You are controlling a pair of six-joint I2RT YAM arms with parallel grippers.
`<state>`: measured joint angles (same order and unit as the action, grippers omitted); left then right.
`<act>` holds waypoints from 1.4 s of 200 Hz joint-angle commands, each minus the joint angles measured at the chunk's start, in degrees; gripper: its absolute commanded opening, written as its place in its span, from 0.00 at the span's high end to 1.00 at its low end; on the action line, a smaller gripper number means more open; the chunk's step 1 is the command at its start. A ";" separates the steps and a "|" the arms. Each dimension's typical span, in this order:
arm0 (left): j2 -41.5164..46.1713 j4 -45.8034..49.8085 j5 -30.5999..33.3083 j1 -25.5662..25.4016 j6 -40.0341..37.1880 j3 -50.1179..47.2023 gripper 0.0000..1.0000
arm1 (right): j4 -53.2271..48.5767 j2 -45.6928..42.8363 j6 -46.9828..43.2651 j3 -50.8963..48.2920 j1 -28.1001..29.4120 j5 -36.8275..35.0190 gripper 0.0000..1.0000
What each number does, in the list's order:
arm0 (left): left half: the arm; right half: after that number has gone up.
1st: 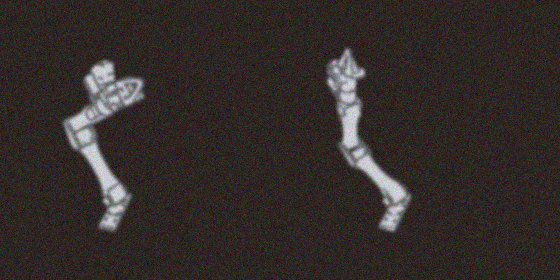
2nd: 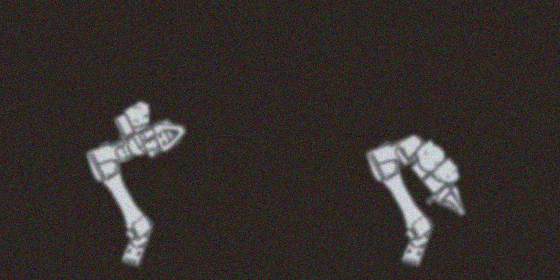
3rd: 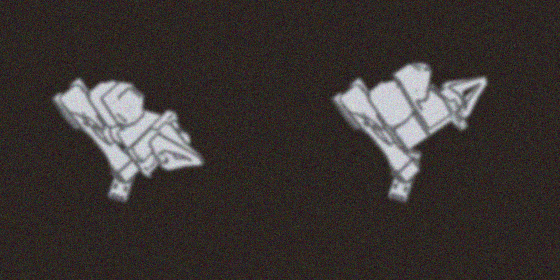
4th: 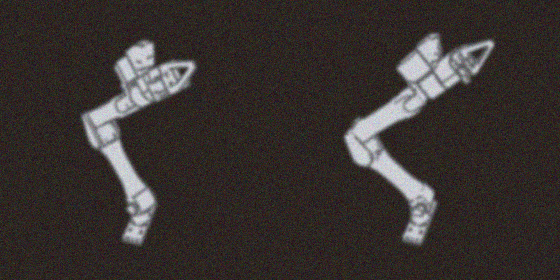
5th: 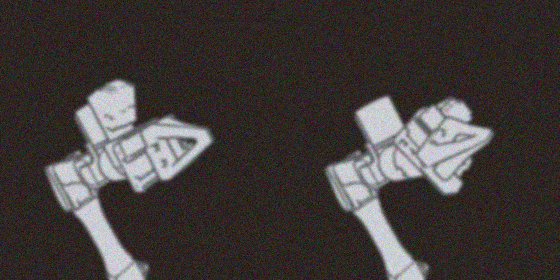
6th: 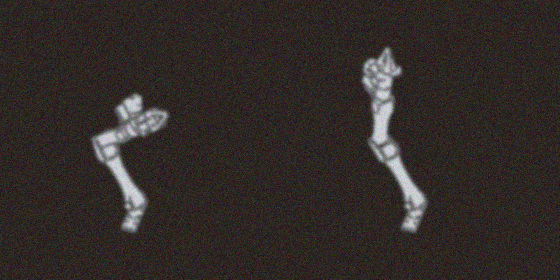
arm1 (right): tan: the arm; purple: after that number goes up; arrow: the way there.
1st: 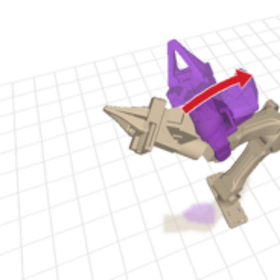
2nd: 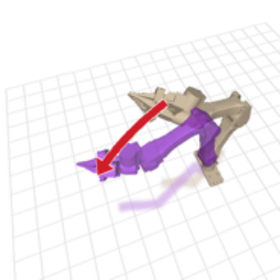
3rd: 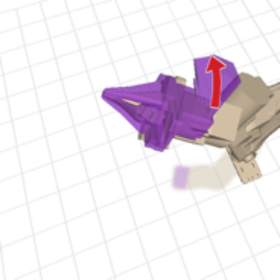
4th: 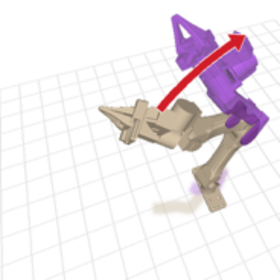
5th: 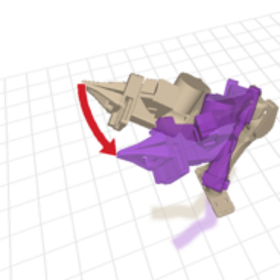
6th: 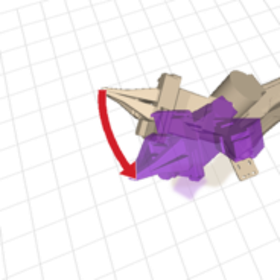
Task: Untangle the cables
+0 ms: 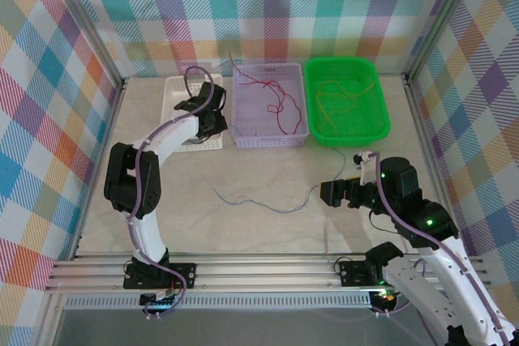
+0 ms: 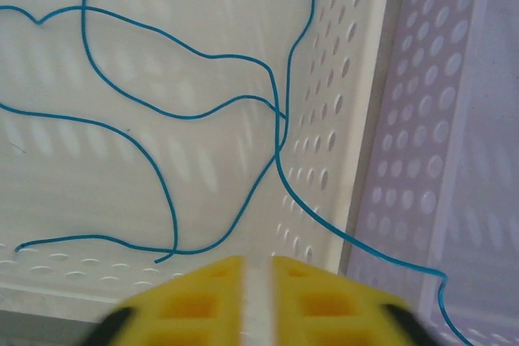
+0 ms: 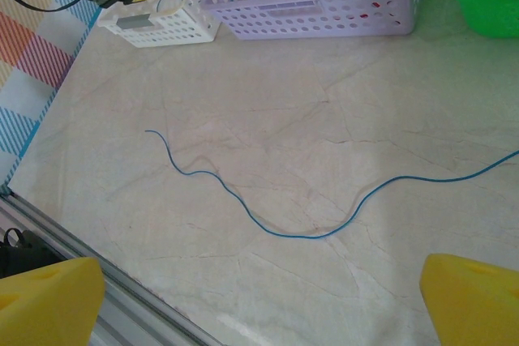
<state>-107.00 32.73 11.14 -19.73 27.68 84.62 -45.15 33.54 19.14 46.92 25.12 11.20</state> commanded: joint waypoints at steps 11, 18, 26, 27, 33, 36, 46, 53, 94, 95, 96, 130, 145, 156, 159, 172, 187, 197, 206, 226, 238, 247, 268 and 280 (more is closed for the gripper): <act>0.86 1.61 -2.05 -0.76 -0.36 2.80 0.44 | 0.32 -0.69 -0.83 0.12 0.31 0.90 0.00; 0.34 2.41 -1.64 -1.13 -0.81 3.71 0.42 | 0.32 -0.75 -0.78 0.11 0.30 1.01 0.00; -0.11 3.13 -1.30 -1.43 -1.21 4.47 0.41 | 0.31 -0.78 -0.77 0.14 0.28 1.01 0.00; -0.17 3.22 -1.30 -1.48 -1.22 4.49 0.41 | 0.32 -0.81 -0.77 0.12 0.28 0.97 0.00; -0.38 3.58 -0.99 -1.69 -1.39 4.88 0.40 | 0.35 -0.91 -0.77 0.11 0.28 1.01 0.00; -0.43 3.77 -0.83 -1.76 -1.48 4.98 0.40 | 0.33 -0.91 -0.77 0.13 0.28 0.99 0.00; -0.65 4.16 0.22 -2.04 -1.67 5.27 0.40 | 0.32 -0.93 -0.78 0.11 0.30 1.01 0.00; -0.89 4.41 0.70 -2.24 -1.85 5.62 0.40 | 0.33 -0.92 -0.78 0.11 0.29 1.10 0.00; -5.01 8.07 2.30 -3.88 -3.32 11.51 0.39 | 0.39 -0.81 -0.85 0.11 0.28 1.36 0.00; -5.12 8.19 2.35 -3.94 -3.46 11.61 0.39 | 0.36 -0.78 -0.85 0.11 0.28 1.37 0.00; -5.22 8.30 2.55 -4.02 -3.49 11.75 0.39 | 0.34 -0.77 -0.85 0.11 0.32 1.37 0.00; -8.68 11.34 5.24 -5.36 -5.18 16.54 0.40 | 0.33 -1.11 -0.90 0.11 0.28 1.37 0.00; -9.73 12.08 6.11 -5.49 -5.53 17.73 0.40 | 0.34 -1.15 -0.92 0.11 0.28 1.54 0.00; -10.44 12.43 6.68 -5.63 -5.84 18.18 0.40 | 0.30 -1.11 -1.01 0.15 0.28 1.62 0.00; -10.58 12.56 6.70 -5.66 -5.92 18.25 0.40 | 0.31 -1.12 -1.05 0.13 0.30 1.59 0.00; -11.18 12.71 6.71 -5.75 -6.10 18.45 0.41 | 0.28 -1.11 -1.03 0.19 0.28 1.69 0.00; -11.67 12.87 6.80 -5.77 -6.24 18.39 0.42 | 0.32 -1.12 -1.13 0.19 0.28 1.74 0.00; -11.90 12.76 7.09 -5.79 -6.34 18.30 0.42 | 0.27 -1.11 -1.12 0.21 0.28 1.81 0.00; -12.05 12.64 7.23 -5.85 -6.49 18.13 0.43 | 0.32 -1.18 -1.19 0.22 0.29 1.81 0.00; -12.51 12.62 7.58 -5.82 -6.68 18.04 0.45 | 0.32 -1.11 -1.14 0.26 0.28 1.89 0.00; -12.86 12.62 7.83 -5.85 -6.80 18.05 0.46 | 0.32 -1.08 -1.20 0.19 0.29 1.89 0.00; -13.05 12.62 7.89 -5.78 -6.90 17.95 0.47 | 0.27 -1.09 -1.16 0.22 0.28 1.89 0.00; -13.34 12.36 8.00 -5.76 -7.03 17.31 0.50 | 0.32 -1.02 -1.21 0.27 0.32 1.89 0.00; -13.14 12.07 8.10 -5.71 -6.94 16.74 0.52 | 0.29 -1.02 -1.21 0.25 0.34 1.89 0.00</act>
<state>-119.17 43.42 17.69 -25.28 21.54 101.54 -45.15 32.93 18.76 46.92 25.15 12.10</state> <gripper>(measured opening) 0.500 0.996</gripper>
